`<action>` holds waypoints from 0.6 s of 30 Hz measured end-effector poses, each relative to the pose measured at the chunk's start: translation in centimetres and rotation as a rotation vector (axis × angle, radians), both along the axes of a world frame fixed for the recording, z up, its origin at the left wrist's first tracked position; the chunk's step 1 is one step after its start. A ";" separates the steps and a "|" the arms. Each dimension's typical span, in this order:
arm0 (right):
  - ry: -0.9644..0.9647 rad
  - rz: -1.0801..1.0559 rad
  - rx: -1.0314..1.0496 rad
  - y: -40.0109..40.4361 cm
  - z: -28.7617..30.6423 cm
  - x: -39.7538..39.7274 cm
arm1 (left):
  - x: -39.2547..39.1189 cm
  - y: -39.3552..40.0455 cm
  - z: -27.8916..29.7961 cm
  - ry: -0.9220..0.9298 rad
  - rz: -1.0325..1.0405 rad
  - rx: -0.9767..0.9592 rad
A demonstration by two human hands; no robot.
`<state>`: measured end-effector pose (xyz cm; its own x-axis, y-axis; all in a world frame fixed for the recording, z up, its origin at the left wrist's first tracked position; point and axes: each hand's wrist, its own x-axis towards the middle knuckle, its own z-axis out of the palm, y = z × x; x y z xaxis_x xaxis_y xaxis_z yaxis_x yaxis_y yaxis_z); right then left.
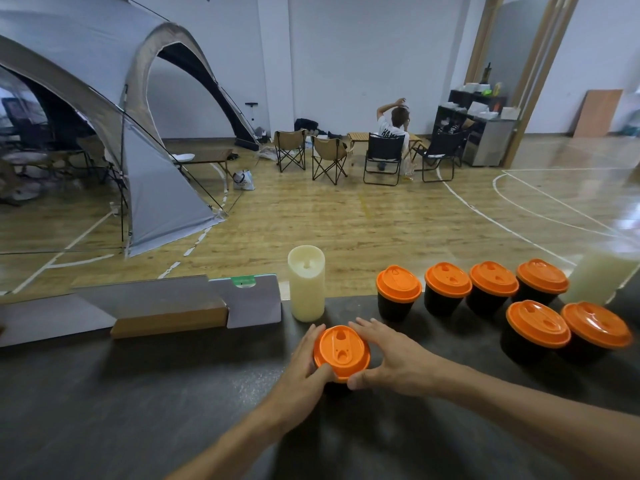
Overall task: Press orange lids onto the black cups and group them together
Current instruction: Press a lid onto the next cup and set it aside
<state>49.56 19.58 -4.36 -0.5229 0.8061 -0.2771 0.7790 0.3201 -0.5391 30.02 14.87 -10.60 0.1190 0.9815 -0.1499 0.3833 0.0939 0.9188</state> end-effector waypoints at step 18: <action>0.056 -0.037 -0.028 0.3 -0.1 -0.1 | -1.9 8.4 6.9 0.504 -0.258 0.047</action>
